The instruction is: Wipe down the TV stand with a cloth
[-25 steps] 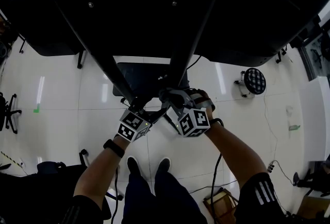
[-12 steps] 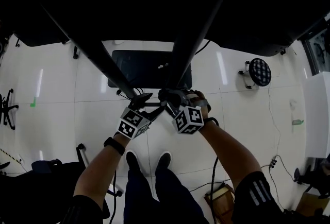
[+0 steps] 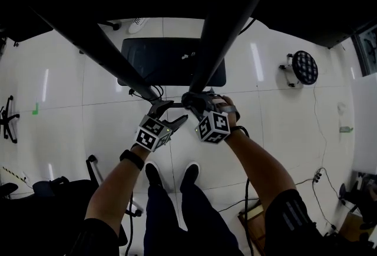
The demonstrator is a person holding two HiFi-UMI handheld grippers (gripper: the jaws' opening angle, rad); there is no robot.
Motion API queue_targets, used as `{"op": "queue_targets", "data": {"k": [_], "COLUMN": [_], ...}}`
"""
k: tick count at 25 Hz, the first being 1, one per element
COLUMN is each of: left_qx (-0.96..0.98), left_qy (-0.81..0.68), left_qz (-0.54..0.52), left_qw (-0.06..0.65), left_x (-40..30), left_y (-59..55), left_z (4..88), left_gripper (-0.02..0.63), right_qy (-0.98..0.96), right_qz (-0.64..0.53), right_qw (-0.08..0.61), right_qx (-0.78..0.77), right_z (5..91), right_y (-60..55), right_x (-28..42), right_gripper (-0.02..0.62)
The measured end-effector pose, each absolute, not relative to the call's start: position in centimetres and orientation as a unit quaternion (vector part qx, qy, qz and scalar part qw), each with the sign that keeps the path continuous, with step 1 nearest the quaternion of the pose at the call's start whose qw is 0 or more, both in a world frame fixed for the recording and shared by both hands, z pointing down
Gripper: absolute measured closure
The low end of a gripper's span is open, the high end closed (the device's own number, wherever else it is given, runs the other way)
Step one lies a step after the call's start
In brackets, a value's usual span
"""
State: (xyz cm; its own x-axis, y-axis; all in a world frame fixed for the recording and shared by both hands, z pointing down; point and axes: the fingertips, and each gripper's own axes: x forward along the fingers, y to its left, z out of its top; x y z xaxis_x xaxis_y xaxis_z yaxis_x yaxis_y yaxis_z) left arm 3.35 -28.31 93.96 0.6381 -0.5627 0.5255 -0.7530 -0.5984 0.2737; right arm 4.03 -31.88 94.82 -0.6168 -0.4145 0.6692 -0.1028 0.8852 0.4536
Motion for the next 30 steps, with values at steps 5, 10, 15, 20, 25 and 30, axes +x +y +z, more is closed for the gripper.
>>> {"op": "queue_targets", "data": {"k": [5,10,15,20,25,30], "left_qx": [0.867,0.867,0.876,0.889,0.899,0.903], "left_qy": [-0.386,-0.38,-0.375,-0.373,-0.376,-0.38], "left_qz": [0.188,0.194,0.186,0.167,0.141,0.147], "left_qw": [0.254,0.257,0.24,0.209,0.174,0.132], "left_x": [3.4,3.9,3.6,3.2,3.6,3.1], "left_y": [-29.2,-29.5,-29.2,-27.8,-24.6,-19.7], "left_z": [95.3,95.5,92.9,86.3,78.2,72.0], "left_gripper": [0.278,0.279,0.279,0.275,0.275,0.276], "right_qy": [-0.872,-0.877,-0.901,-0.918,-0.934,-0.942], "right_qz": [-0.169,-0.138,-0.118,-0.109,-0.07,-0.028], "right_qw": [0.437,0.438,0.393,0.353,0.309,0.282], "right_qx": [0.143,0.142,0.141,0.145,0.165,0.178], "right_z": [98.6,99.8,95.7,88.1,80.2,74.5], "right_y": [-31.8,-31.7,-30.2,-27.9,-25.2,-22.1], "right_x": [4.1,4.1,3.3,3.1,4.1,5.1], "right_gripper": [0.574,0.574,0.574,0.574,0.574,0.574]}}
